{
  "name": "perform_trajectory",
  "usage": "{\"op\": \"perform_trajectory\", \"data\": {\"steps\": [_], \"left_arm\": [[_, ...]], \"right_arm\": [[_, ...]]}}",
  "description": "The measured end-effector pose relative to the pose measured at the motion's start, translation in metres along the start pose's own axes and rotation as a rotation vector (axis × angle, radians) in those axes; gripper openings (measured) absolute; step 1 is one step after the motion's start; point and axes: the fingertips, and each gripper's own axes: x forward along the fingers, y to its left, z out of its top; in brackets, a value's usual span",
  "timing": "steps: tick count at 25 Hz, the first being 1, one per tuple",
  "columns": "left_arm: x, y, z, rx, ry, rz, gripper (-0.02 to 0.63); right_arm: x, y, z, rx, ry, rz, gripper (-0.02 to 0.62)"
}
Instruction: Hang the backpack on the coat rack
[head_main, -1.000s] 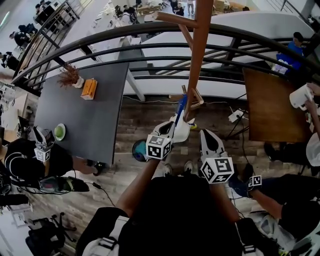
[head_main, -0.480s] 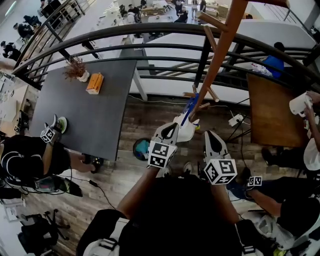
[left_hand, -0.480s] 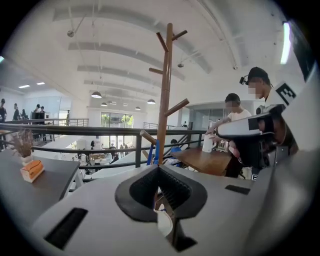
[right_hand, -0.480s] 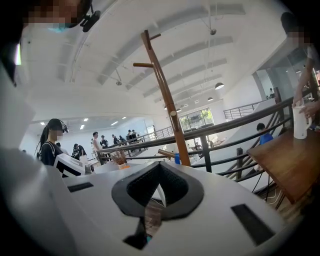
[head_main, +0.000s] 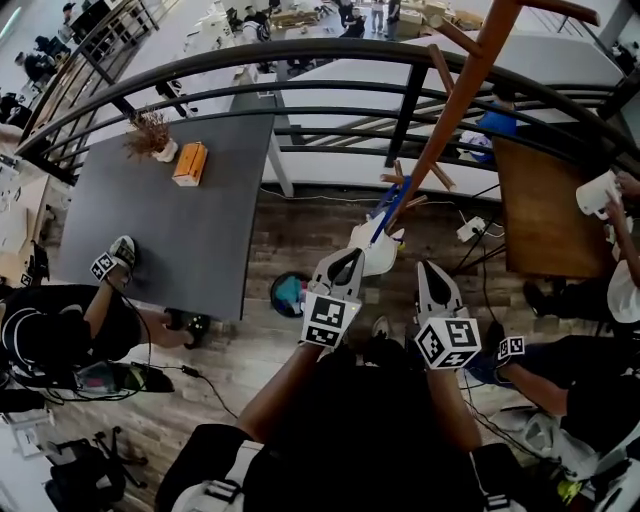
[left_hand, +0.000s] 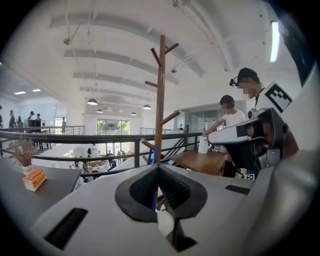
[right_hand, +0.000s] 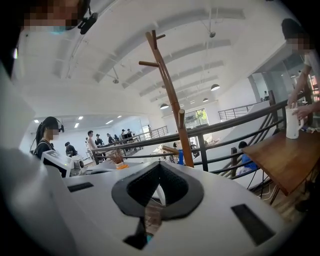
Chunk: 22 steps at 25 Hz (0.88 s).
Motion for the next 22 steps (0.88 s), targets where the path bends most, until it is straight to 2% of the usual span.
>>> {"op": "perform_trajectory", "data": {"steps": [8,15,22], "left_arm": [[-0.013,-0.029,0.002,-0.003,-0.021,-0.032,0.008],[-0.025,-0.037,0.027,0.008,-0.087,0.035,0.008],[-0.036,-0.057,0.036,0.006,-0.111,0.083,0.008]], "right_arm": [[-0.017,0.003,0.0,-0.012,-0.021,-0.001,0.012],[-0.033,0.003,0.012,-0.032,-0.039,0.053,0.012],[-0.054,0.0,0.018,-0.035,-0.055,0.095,0.012]]}}
